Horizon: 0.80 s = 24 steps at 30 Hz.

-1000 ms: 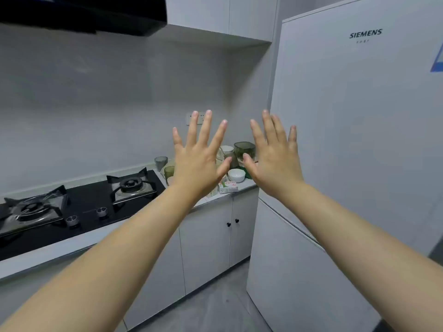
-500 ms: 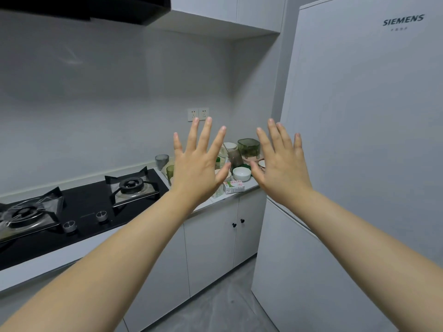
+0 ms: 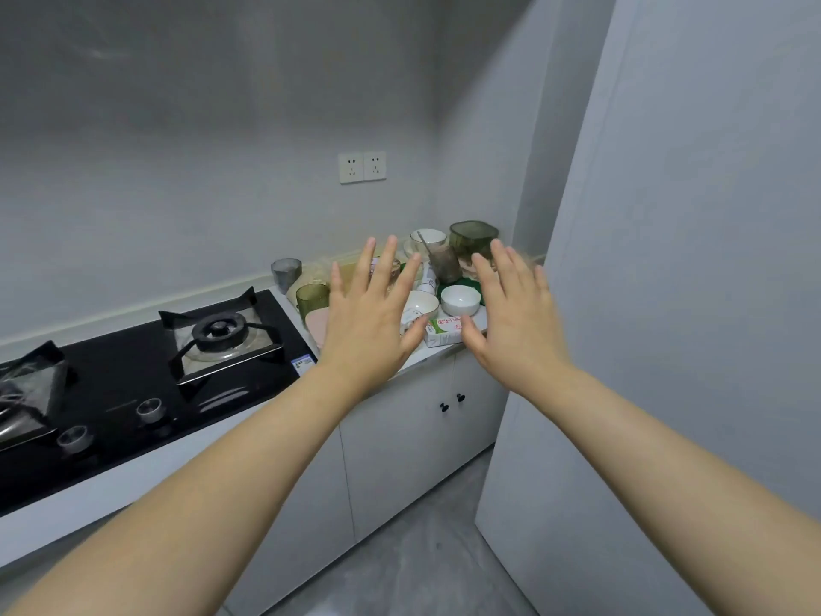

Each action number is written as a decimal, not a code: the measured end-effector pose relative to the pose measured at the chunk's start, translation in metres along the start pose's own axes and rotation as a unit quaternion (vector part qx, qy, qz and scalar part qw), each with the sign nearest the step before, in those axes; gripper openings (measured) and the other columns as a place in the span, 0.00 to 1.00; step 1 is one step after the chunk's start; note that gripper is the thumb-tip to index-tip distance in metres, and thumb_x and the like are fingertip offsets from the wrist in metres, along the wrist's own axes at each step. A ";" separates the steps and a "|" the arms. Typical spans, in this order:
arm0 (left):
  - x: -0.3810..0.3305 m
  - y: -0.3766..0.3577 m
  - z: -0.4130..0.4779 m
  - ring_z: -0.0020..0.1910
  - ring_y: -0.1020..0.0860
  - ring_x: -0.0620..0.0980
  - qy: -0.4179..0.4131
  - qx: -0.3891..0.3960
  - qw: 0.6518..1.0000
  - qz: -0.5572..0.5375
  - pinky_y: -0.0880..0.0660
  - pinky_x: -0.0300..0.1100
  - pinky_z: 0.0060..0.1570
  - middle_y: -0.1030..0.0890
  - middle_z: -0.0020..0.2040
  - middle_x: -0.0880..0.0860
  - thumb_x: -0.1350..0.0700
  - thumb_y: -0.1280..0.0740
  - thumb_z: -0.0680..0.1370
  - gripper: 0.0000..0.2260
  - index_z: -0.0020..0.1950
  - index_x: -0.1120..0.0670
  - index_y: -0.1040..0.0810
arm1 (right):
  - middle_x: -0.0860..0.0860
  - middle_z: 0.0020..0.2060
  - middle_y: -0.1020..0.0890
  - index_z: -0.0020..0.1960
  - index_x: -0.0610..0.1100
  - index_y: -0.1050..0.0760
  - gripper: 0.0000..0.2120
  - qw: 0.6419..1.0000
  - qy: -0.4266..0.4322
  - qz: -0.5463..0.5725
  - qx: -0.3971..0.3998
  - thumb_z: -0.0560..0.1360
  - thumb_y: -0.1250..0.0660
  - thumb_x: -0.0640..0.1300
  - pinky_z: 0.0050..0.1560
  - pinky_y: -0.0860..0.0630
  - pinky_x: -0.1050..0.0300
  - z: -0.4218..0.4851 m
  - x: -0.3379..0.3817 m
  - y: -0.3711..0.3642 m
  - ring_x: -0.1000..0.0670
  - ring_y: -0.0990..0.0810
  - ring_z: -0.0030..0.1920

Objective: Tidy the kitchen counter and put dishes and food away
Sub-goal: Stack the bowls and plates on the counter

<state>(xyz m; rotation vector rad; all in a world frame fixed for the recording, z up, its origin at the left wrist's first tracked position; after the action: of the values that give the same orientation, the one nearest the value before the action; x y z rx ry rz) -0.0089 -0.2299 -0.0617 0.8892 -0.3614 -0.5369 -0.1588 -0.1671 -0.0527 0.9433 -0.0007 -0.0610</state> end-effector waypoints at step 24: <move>0.118 -0.267 0.165 0.71 0.37 0.55 0.057 0.189 0.969 -0.147 0.40 0.47 0.68 0.35 0.73 0.55 0.56 0.38 0.77 0.27 0.76 0.54 0.41 | 0.44 0.75 0.42 0.75 0.42 0.44 0.33 0.979 -0.012 0.105 0.176 0.75 0.38 0.51 0.73 0.44 0.49 0.200 -0.052 -0.274 0.45 0.42 0.74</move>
<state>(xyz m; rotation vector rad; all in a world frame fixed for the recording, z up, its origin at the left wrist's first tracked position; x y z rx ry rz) -0.0745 -0.5389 -0.1719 1.3510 -0.2295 -0.6985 -0.2305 -0.4873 -0.1556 1.2911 -0.1371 0.1284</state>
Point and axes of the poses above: each hand's wrist, its own z-axis towards the middle knuckle, its own y-axis out of the back of the hand, x = y × z, the point moved 5 cm from there along z, towards the middle knuckle
